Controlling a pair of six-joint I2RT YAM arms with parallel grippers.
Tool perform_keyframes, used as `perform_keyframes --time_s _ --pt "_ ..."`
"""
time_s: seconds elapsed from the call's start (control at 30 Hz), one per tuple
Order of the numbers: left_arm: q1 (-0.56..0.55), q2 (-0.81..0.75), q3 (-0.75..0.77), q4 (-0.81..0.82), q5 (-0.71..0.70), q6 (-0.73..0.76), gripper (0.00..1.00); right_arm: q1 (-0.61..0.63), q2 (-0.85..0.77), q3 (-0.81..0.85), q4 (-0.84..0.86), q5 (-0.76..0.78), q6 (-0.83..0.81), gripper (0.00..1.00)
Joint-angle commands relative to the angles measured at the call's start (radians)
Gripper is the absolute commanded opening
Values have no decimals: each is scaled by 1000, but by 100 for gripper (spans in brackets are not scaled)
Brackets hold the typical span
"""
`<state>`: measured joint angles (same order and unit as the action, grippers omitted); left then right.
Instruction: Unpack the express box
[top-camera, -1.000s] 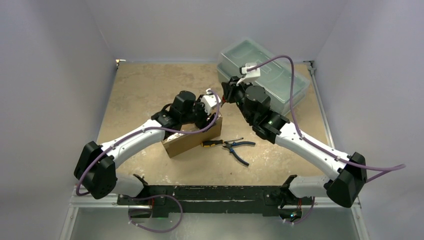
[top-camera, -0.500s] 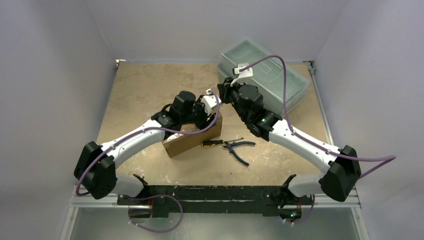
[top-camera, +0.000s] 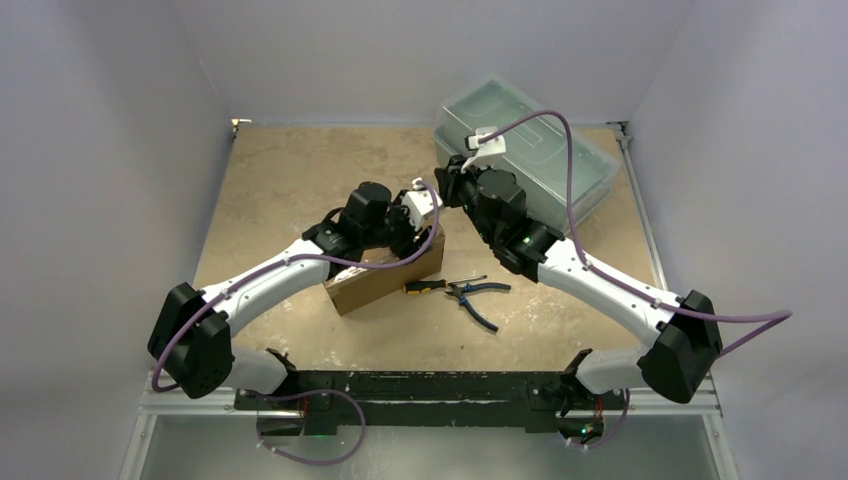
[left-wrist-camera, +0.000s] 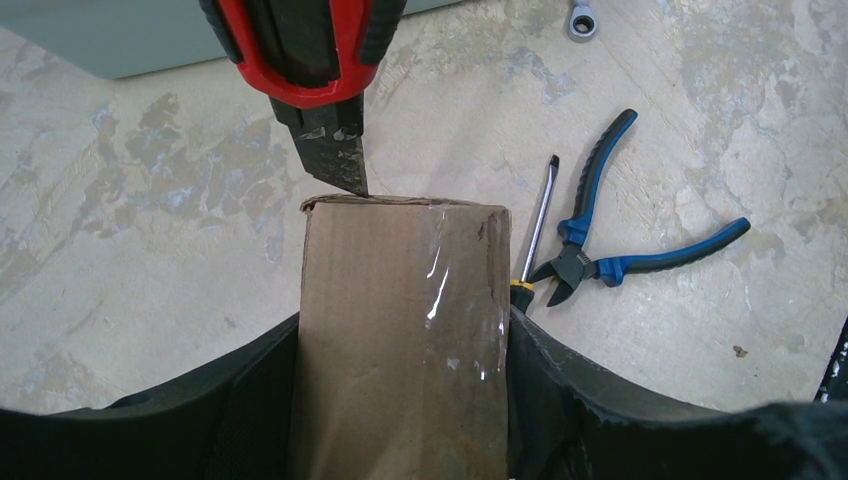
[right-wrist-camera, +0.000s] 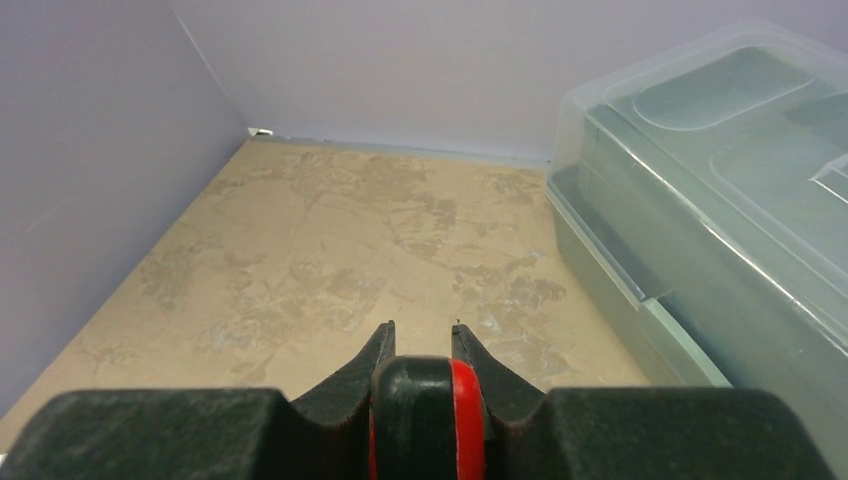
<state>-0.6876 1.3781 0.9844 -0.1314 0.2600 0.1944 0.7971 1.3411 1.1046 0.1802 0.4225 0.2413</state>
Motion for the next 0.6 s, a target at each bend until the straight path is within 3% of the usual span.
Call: perform_keyframes --time_s 0.0,0.57 --pt "3 -26 7 34 -17 11 55 1 -8 -4 29 -21 -10 0" --pt "3 -5 20 32 -122 -25 50 13 -67 -47 -30 -75 44 0"
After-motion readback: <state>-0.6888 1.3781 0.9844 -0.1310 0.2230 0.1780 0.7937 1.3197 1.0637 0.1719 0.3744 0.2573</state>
